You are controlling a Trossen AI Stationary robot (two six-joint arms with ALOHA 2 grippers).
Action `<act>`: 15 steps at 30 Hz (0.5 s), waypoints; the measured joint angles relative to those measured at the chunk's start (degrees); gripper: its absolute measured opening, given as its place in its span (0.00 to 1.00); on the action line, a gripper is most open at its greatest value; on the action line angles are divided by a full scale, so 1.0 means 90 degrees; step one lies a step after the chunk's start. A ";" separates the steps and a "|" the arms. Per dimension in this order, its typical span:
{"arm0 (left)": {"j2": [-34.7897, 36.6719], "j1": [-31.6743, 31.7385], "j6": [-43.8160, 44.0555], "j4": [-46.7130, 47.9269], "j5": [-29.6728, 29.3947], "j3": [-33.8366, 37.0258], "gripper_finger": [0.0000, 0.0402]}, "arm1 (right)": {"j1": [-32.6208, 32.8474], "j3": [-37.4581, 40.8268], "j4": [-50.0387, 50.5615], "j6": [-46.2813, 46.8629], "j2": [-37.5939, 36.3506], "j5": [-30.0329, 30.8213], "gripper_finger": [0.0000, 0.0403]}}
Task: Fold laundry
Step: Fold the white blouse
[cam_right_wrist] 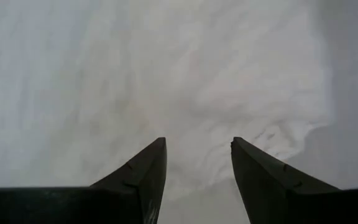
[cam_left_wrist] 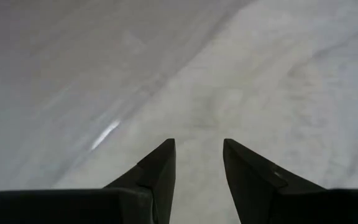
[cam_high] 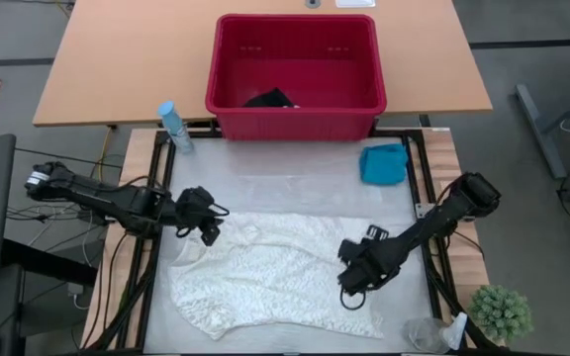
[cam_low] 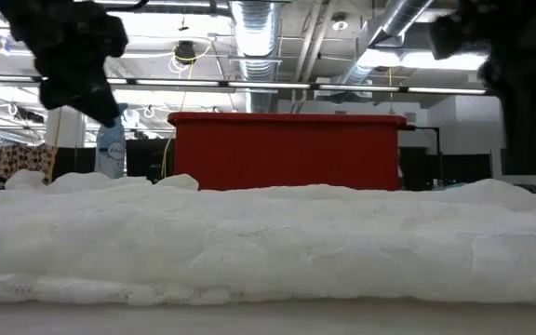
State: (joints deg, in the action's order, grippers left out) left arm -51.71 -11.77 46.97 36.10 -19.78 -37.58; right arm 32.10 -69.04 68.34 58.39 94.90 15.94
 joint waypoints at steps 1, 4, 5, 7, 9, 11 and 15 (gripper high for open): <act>-0.0040 0.0071 -0.0133 -0.0167 0.0128 0.0000 0.31 | -0.0037 0.0000 0.0066 0.0329 -0.0162 0.0156 0.50; -0.0203 0.0264 -0.0309 -0.0481 0.0458 -0.0002 0.31 | -0.0270 0.0000 0.0215 0.1239 -0.0737 0.0226 0.48; -0.0253 0.0312 -0.0310 -0.0459 0.0530 -0.0003 0.31 | -0.0397 0.0000 0.0242 0.1600 -0.0936 0.0187 0.47; -0.0375 0.0393 -0.0312 -0.0452 0.0613 -0.0004 0.31 | -0.0693 -0.0007 0.0494 0.2383 -0.1293 0.0099 0.45; -0.0472 0.0424 -0.0307 -0.0425 0.0625 -0.0002 0.31 | -0.0981 -0.0007 0.0897 0.2996 -0.1550 -0.0022 0.43; -0.0586 0.0456 -0.0307 -0.0474 0.0648 -0.0004 0.31 | -0.1191 -0.0007 0.1125 0.3141 -0.1622 -0.0023 0.43; -0.0828 0.0459 -0.0330 -0.0469 0.0780 -0.0005 0.31 | -0.1332 -0.0005 0.1105 0.3244 -0.1284 -0.0088 0.43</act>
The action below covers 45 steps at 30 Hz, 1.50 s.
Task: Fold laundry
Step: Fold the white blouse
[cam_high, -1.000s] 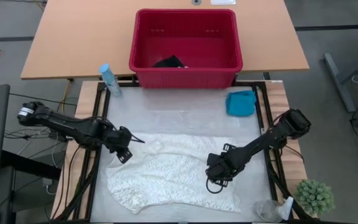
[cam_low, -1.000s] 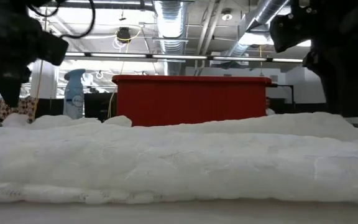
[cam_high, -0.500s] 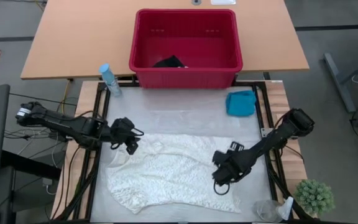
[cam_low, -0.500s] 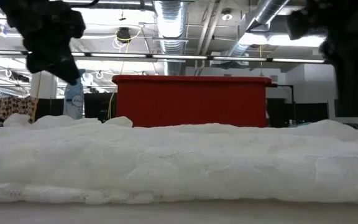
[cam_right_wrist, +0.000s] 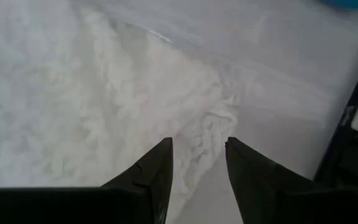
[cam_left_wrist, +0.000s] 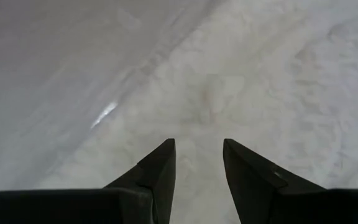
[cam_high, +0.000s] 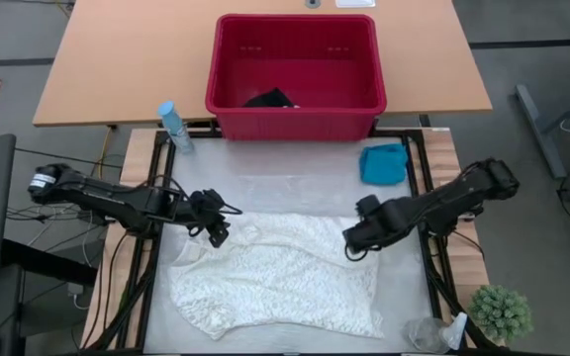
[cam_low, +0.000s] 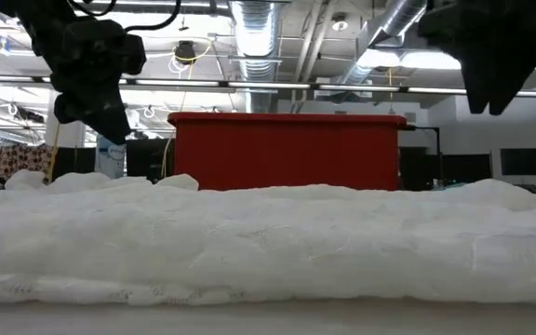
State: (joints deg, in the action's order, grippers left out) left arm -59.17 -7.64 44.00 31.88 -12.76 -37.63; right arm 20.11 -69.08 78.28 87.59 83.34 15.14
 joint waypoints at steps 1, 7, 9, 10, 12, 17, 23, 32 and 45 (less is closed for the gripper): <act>-0.0060 0.0000 0.0002 0.0005 0.0014 0.0001 0.31 | -0.0004 0.0000 -0.0046 0.0002 0.0148 -0.0027 0.43; -0.0409 -0.0002 -0.0096 0.0009 0.0097 0.0000 0.31 | -0.0127 0.0005 -0.0083 0.0284 0.0952 -0.0420 0.43; -0.0488 -0.0002 -0.0195 0.0018 0.0086 0.0002 0.31 | -0.0181 0.0005 -0.0105 0.0458 0.1084 -0.0416 0.43; -0.0526 -0.0002 -0.0261 0.0024 0.0070 0.0002 0.31 | -0.0218 0.0005 -0.0112 0.0532 0.1127 -0.0413 0.42; -0.0588 -0.0002 -0.0366 0.0012 0.0053 0.0005 0.31 | -0.0313 0.0005 -0.0127 0.0573 0.1190 -0.0409 0.42; -0.0606 -0.0002 -0.0268 -0.0216 0.0091 0.0382 0.31 | -0.0483 0.0321 -0.0657 0.0564 0.1235 -0.0459 0.42; -0.0607 -0.0002 -0.0034 -0.0739 0.0348 0.0876 0.31 | -0.0605 0.1076 -0.1630 0.0563 0.1235 -0.0728 0.42; -0.0637 -0.0002 0.0056 -0.0889 0.0342 0.1285 0.31 | -0.0886 0.1457 -0.1926 0.0549 0.1232 -0.0992 0.19; -0.0571 -0.0002 0.0363 -0.1511 0.0565 0.1757 0.31 | -0.1342 0.1396 -0.1544 -0.0279 0.1229 -0.0730 0.24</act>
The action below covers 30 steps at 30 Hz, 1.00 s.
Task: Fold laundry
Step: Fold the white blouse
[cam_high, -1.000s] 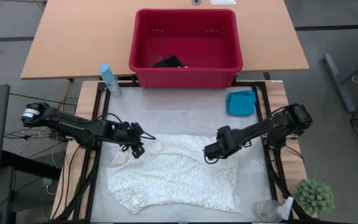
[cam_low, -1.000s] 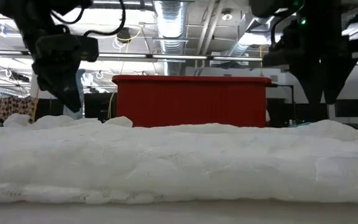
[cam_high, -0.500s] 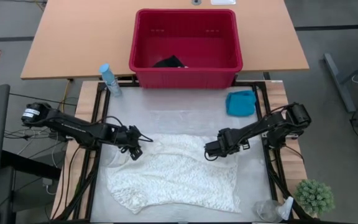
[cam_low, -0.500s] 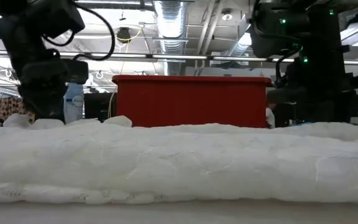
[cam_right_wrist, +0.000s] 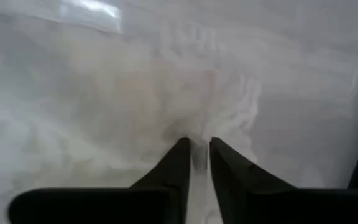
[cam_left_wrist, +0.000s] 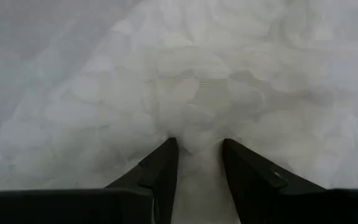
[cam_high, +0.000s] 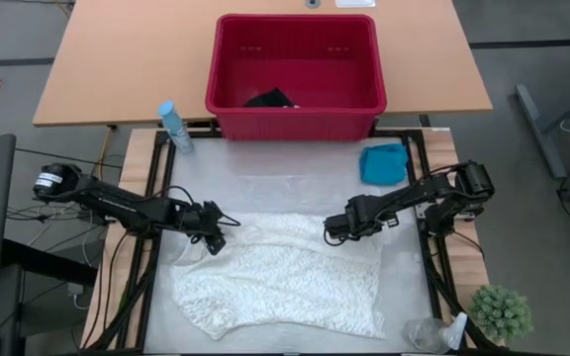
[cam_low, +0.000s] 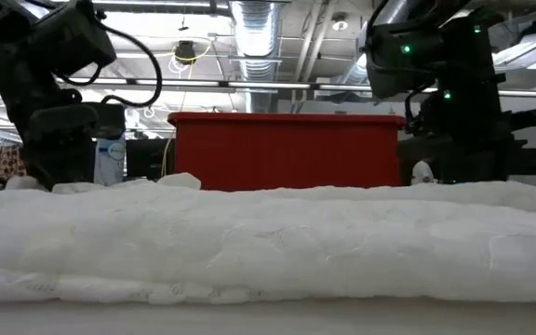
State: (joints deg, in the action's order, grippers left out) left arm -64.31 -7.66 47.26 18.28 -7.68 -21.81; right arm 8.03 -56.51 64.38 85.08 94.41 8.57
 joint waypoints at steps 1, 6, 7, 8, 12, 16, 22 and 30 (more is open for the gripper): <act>0.0024 0.0000 -0.0011 0.0049 0.0028 -0.0074 0.31 | 0.0002 0.0000 -0.0061 -0.0061 -0.0002 0.0050 0.26; 0.0348 0.0000 -0.0261 0.0023 0.0119 -0.0521 0.31 | 0.0005 -0.0001 -0.0042 -0.0290 -0.0002 0.0057 0.37; 0.0428 0.0000 -0.0354 0.0022 0.0119 -0.0602 0.31 | 0.0005 -0.0001 -0.0049 -0.0350 -0.0002 0.0057 0.39; 0.0498 0.0000 -0.0433 0.0032 0.0119 -0.0667 0.31 | 0.0005 0.0000 -0.0042 -0.0412 -0.0002 0.0057 0.41; 0.0672 -0.0002 -0.0566 0.0032 0.0014 -0.0757 0.31 | 0.0044 -0.0001 -0.0076 -0.0506 -0.0002 0.0183 0.46; 0.0660 -0.0001 -0.0798 0.0169 0.0134 -0.0754 0.31 | 0.0324 -0.0007 -0.0197 -0.0585 -0.0002 0.0447 0.48; 0.0658 0.0001 -0.2536 -0.0089 -0.0342 -0.0754 0.31 | 0.1036 -0.0222 -0.0676 -0.1615 -0.0004 0.1037 0.51; 0.0658 0.0734 -0.3627 0.0065 0.0499 -0.0757 0.36 | 0.1535 -0.0306 -0.0696 -0.1784 -0.0007 0.1039 0.52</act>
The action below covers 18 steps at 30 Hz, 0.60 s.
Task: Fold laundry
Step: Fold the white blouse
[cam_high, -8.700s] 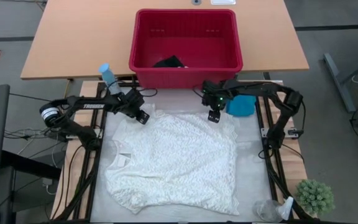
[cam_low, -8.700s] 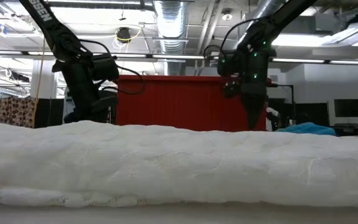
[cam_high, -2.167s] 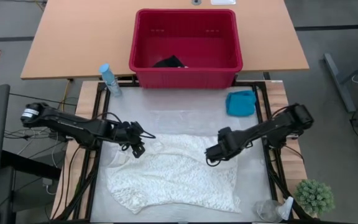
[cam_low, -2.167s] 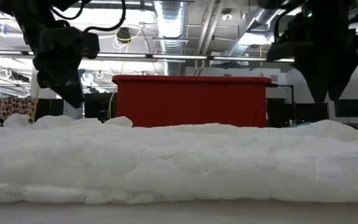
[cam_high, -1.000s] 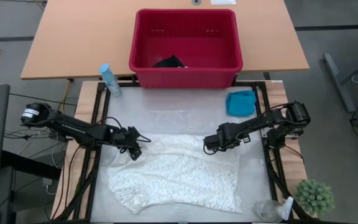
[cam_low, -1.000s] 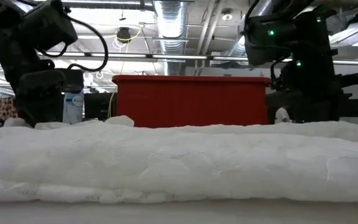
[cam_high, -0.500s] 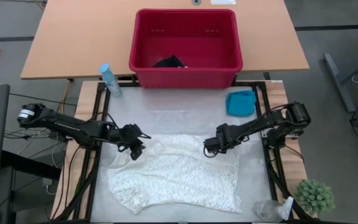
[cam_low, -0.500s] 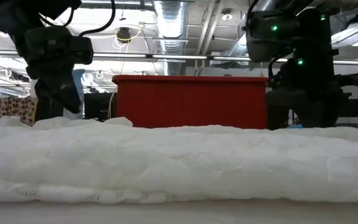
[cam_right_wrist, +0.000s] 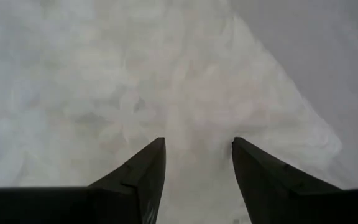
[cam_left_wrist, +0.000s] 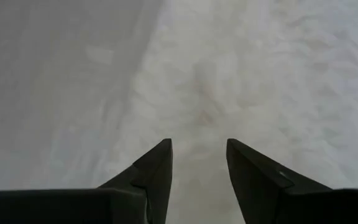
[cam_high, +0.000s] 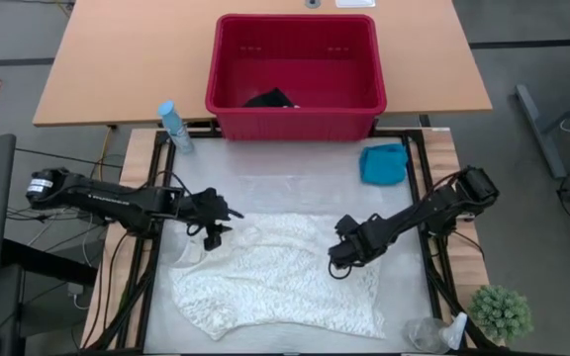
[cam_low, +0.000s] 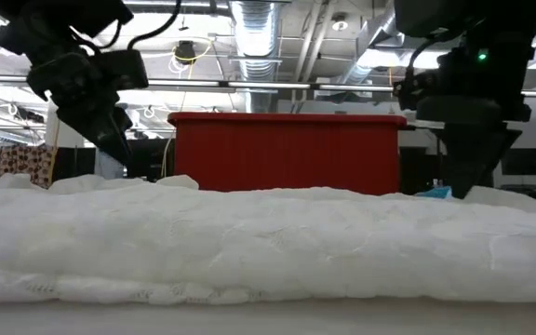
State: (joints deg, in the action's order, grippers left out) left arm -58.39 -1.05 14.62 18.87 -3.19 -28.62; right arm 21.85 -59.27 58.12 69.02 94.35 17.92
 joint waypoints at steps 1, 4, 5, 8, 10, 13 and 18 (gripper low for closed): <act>0.0000 0.0108 -0.0095 0.0024 0.0105 0.0000 0.37 | 0.0041 -0.0001 0.0123 0.0104 0.0002 -0.0070 0.52; 0.0000 0.0379 -0.0310 -0.0024 0.0008 0.0000 0.42 | 0.0147 0.0022 0.0575 0.0608 0.0002 -0.0142 0.52; 0.0000 0.0464 -0.0405 -0.0069 0.0001 0.0000 0.43 | 0.0188 0.0026 0.0647 0.0724 0.0002 -0.0144 0.52; -0.0027 0.0669 -0.0861 -0.0074 0.0393 -0.0002 0.47 | 0.0252 0.0027 0.0619 0.0837 0.0002 -0.0143 0.52; -0.0043 0.0789 -0.1273 -0.0031 0.0809 -0.0001 0.49 | 0.0252 0.0027 0.0559 0.0834 0.0002 -0.0143 0.52; -0.0118 0.0935 -0.1712 -0.0056 0.1368 -0.0002 0.49 | 0.0252 0.0027 0.0534 0.0827 0.0002 -0.0144 0.52; -0.0504 0.1078 -0.2254 -0.0150 0.1547 -0.0007 0.49 | 0.0252 0.0027 0.0495 0.0832 0.0001 -0.0162 0.52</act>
State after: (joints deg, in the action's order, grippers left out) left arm -62.92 8.65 -5.66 17.52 10.73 -28.69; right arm 24.12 -59.02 62.58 76.51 94.35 16.46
